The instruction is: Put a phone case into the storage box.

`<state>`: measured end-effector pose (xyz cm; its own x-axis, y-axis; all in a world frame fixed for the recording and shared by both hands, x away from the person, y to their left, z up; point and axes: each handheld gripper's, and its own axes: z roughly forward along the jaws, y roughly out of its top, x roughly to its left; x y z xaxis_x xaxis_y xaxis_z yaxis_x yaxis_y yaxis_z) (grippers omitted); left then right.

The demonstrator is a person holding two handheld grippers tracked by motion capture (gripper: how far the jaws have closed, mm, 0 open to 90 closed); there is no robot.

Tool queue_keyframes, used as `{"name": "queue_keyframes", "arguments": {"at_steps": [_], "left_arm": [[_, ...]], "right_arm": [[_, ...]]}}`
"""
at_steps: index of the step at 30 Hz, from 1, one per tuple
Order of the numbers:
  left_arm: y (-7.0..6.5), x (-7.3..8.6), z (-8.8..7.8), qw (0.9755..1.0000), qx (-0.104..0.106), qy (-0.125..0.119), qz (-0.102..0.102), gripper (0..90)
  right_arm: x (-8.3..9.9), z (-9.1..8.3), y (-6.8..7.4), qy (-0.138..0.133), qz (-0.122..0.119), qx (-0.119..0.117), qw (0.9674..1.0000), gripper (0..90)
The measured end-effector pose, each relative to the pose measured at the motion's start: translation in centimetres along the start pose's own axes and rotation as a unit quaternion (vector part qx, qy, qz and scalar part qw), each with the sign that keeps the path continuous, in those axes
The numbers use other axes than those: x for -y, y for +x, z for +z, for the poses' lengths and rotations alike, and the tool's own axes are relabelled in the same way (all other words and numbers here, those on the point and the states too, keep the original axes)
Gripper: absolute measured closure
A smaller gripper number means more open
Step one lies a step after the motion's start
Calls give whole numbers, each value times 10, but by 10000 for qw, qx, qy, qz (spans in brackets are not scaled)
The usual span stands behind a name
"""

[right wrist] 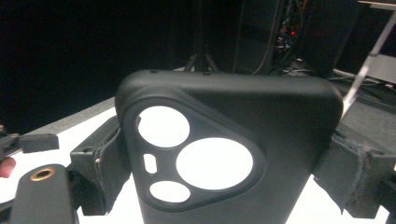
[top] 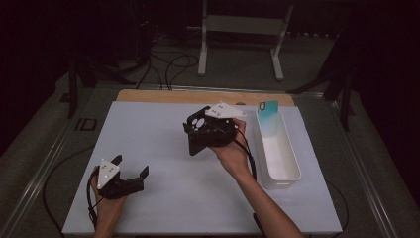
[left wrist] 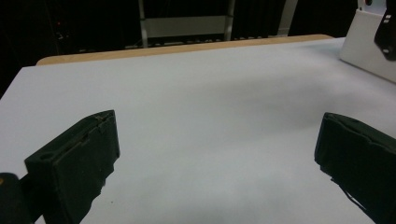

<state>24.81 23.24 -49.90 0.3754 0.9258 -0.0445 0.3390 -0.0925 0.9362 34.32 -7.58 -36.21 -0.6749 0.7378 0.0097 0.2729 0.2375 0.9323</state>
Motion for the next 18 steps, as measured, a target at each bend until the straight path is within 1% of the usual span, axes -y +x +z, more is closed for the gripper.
{"name": "queue_keyframes", "arguments": {"at_steps": [2, 7, 9, 13, 15, 18], "left_arm": [[0, 0, 1, 10000, 3, 25, -7, 4], [-2, 0, 1, 10000, 19, 38, -18, 4], [-2, 0, 2, 10000, 14, 39, -9, 4], [-1, 0, 2, 10000, -10, 30, -20, 4], [-1, 0, 2, 10000, -14, 29, -34, 4], [-1, 0, 1, 10000, -24, 25, -33, 4]], "right_arm": [[-3, 0, -5, -13, 7, 39, 10000, 135], [-9, 0, -18, -36, 168, 102, 9998, 135], [-11, 0, -23, -56, 193, 155, 9997, 135], [-15, 1, -34, -45, 321, 233, 9992, 136], [-16, 2, -39, -64, 351, 254, 9990, 136], [-16, 5, -46, -5, 331, 372, 9988, 136]]}}
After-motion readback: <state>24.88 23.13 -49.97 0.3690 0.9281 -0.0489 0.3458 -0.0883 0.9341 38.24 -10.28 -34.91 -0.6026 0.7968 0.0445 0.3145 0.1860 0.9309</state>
